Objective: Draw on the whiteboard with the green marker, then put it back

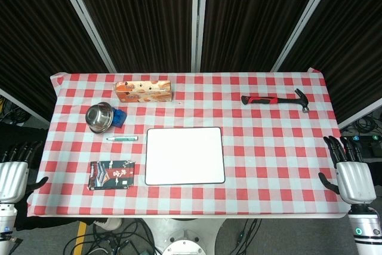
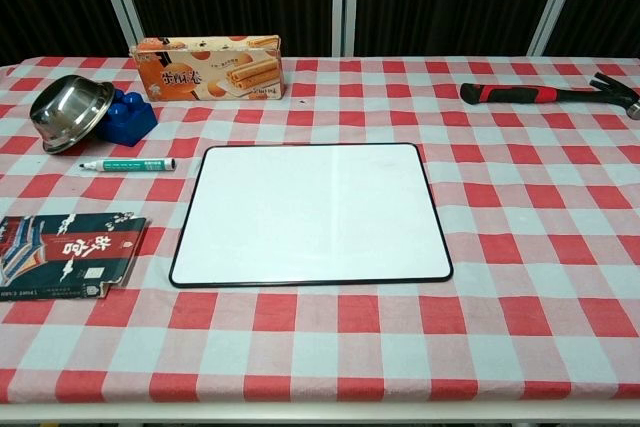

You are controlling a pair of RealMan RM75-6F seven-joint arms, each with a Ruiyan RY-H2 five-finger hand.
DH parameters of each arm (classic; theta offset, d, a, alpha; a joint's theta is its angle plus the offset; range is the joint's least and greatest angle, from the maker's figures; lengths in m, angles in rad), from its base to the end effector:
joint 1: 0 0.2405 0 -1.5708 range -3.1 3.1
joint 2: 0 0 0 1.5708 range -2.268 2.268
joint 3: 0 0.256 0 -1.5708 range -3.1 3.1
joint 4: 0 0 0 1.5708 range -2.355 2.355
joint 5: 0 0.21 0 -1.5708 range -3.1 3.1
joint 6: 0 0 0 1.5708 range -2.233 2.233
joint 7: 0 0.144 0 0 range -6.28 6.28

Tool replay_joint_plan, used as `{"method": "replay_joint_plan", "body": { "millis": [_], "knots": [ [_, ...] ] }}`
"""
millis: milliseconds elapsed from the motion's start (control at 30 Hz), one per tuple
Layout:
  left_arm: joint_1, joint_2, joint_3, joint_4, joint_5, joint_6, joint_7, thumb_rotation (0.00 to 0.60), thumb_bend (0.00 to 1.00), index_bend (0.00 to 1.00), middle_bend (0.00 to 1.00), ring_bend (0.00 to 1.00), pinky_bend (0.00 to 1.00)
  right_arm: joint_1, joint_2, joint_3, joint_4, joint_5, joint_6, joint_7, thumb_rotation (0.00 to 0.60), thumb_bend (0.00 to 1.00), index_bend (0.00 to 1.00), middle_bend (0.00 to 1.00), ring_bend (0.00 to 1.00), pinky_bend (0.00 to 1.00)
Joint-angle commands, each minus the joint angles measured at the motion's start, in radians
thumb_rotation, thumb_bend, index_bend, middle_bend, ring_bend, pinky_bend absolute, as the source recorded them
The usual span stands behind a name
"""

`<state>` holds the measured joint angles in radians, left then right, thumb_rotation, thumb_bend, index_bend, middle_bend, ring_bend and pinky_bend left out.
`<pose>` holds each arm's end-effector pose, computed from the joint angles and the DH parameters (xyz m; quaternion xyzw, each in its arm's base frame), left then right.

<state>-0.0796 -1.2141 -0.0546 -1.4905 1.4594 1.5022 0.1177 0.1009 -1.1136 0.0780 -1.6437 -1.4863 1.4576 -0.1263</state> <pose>-0.3312 0.1814 0.1450 -0.5998 -0.3500 -0.3430 0.6326 -0.3028 -0.1913 0.1589 0.6125 -0.3559 0.3637 0.6049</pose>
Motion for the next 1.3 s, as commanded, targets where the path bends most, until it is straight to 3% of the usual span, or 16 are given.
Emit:
{"method": "replay_joint_plan", "body": {
  "millis": [33, 367, 600, 733, 867, 967, 1133, 1300],
  "knots": [
    [0.003, -0.009, 0.005, 0.009, -0.005, -0.007, 0.002, 0.600, 0.04, 0.15, 0.16, 0.12, 0.15, 0.004, 0.002, 0.003, -0.005, 0.005, -0.005, -0.004, 0.600, 0.15, 0.00, 0.08, 0.00, 0.00],
    [0.024, 0.001, 0.018, -0.012, 0.006, 0.015, -0.009, 0.600, 0.04, 0.15, 0.16, 0.12, 0.15, 0.011, 0.004, 0.000, -0.006, -0.006, -0.011, 0.020, 0.600, 0.15, 0.00, 0.08, 0.00, 0.00],
    [-0.027, 0.033, -0.026, -0.058, 0.017, -0.011, -0.027, 0.600, 0.04, 0.20, 0.18, 0.13, 0.17, 0.004, 0.014, 0.004, 0.000, -0.019, 0.016, 0.037, 0.600, 0.15, 0.00, 0.08, 0.00, 0.00],
    [-0.117, 0.054, -0.072, -0.071, 0.047, -0.080, -0.049, 0.600, 0.06, 0.28, 0.25, 0.21, 0.36, 0.010, 0.021, 0.008, -0.003, -0.037, 0.026, 0.037, 0.600, 0.15, 0.00, 0.07, 0.00, 0.00],
    [-0.231, 0.034, -0.115, -0.054, 0.061, -0.185, -0.028, 0.600, 0.12, 0.35, 0.32, 0.35, 0.67, 0.012, 0.027, 0.008, -0.007, -0.048, 0.031, 0.040, 0.600, 0.15, 0.00, 0.07, 0.00, 0.00],
    [-0.331, -0.008, -0.135, -0.023, 0.034, -0.318, 0.011, 0.600, 0.15, 0.39, 0.38, 0.48, 0.83, 0.011, 0.032, 0.005, -0.010, -0.050, 0.030, 0.040, 0.600, 0.15, 0.00, 0.07, 0.00, 0.00],
    [-0.446, -0.106, -0.154, 0.047, -0.056, -0.483, 0.095, 0.600, 0.19, 0.42, 0.45, 0.62, 0.95, 0.006, 0.039, 0.003, -0.014, -0.045, 0.033, 0.041, 0.600, 0.15, 0.00, 0.07, 0.00, 0.00],
    [-0.521, -0.229, -0.148, 0.151, -0.158, -0.582, 0.226, 0.600, 0.21, 0.42, 0.48, 0.70, 1.00, 0.007, 0.043, 0.003, -0.019, -0.031, 0.023, 0.035, 0.600, 0.15, 0.00, 0.07, 0.00, 0.00]
  ]
}}
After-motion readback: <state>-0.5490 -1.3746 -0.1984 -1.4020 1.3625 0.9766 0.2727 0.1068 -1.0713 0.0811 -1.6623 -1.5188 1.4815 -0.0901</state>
